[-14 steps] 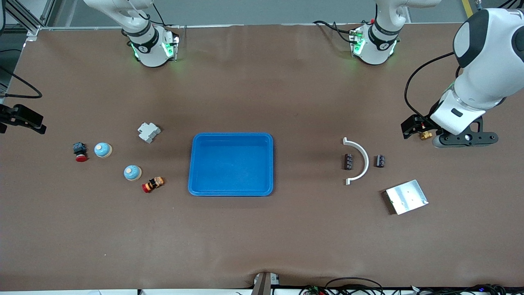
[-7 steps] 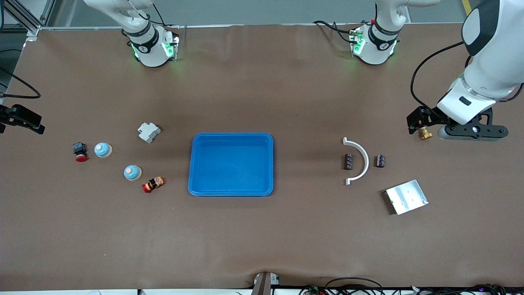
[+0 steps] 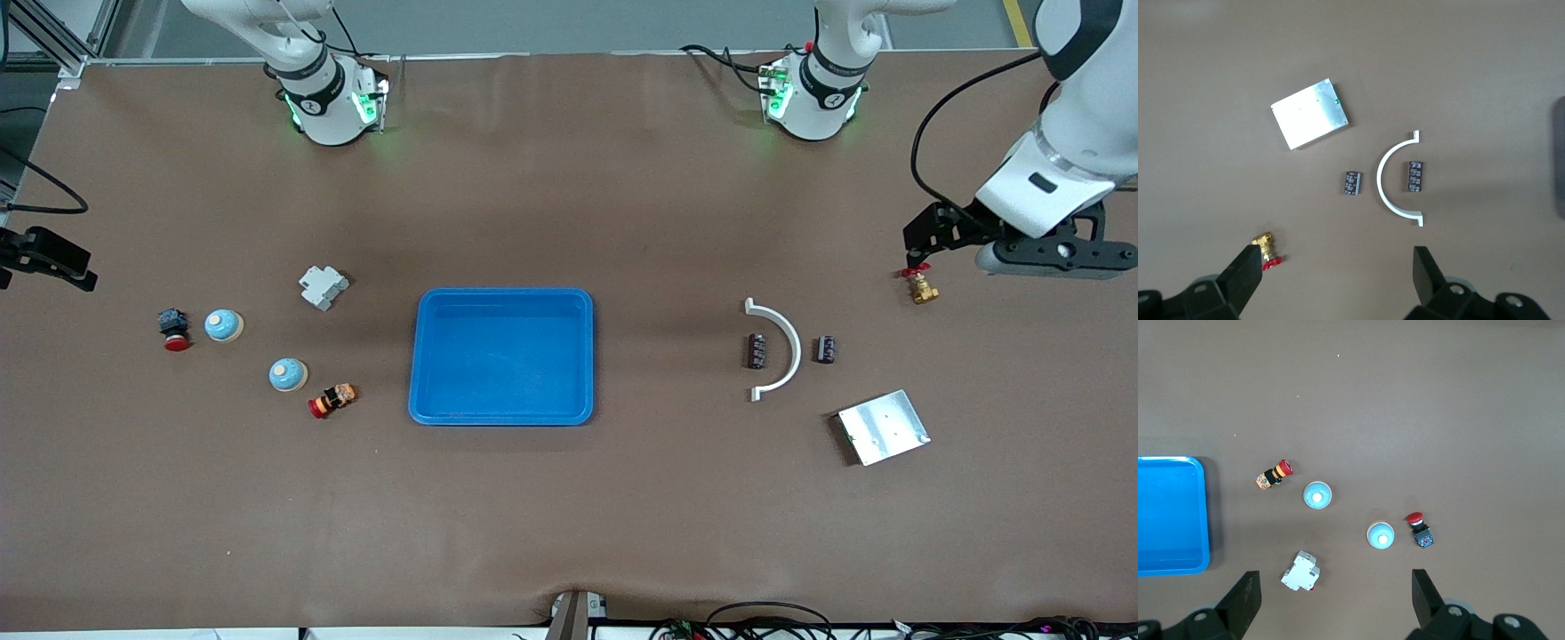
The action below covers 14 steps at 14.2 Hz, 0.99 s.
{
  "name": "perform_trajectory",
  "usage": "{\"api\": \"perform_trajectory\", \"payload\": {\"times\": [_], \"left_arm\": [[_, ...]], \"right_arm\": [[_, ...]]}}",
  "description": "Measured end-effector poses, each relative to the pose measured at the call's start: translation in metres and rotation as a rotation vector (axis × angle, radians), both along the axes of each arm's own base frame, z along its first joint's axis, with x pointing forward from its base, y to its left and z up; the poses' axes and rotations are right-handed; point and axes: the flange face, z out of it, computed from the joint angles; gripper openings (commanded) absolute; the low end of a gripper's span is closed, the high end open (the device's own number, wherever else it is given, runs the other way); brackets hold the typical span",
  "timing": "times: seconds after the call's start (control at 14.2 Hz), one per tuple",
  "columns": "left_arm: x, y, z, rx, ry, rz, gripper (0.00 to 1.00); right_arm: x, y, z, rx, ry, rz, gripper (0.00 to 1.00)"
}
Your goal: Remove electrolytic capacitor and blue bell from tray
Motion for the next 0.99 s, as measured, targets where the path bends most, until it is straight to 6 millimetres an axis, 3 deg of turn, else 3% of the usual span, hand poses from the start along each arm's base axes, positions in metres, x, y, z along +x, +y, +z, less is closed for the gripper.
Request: {"api": "perform_trajectory", "payload": {"times": [0.28,0.71,0.99], "left_arm": [[-0.009,-0.002,0.024,0.003,0.016,-0.003,1.00],[-0.013,-0.005,0.035,0.003,0.030,-0.008,1.00],[-0.015,-0.007,0.053,-0.024,0.018,-0.007,1.00]], "right_arm": [[0.000,0.000,0.000,0.000,0.000,0.000,1.00],[0.000,0.000,0.000,0.000,0.000,0.000,1.00],[0.000,0.000,0.000,0.000,0.000,0.000,1.00]]}}
